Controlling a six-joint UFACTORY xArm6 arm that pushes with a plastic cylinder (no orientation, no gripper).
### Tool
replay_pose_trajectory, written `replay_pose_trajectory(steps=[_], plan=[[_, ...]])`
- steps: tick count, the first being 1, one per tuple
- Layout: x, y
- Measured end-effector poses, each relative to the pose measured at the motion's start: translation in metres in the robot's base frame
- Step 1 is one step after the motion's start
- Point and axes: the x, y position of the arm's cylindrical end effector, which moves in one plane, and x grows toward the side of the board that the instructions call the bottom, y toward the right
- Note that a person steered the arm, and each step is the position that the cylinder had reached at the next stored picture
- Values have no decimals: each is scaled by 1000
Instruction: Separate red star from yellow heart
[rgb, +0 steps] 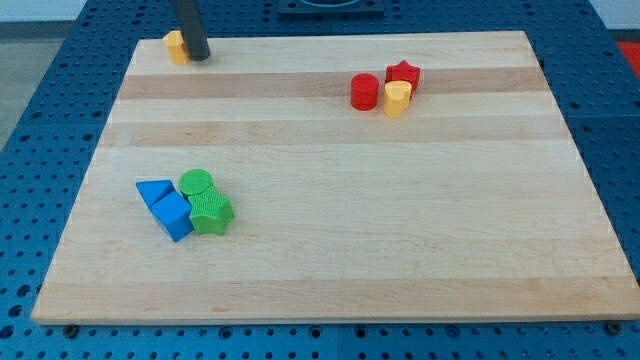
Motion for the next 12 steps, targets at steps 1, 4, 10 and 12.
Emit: replay_pose_trajectory(steps=[1,4,10,12], plan=[[2,34],[41,31],[181,116],[225,217]])
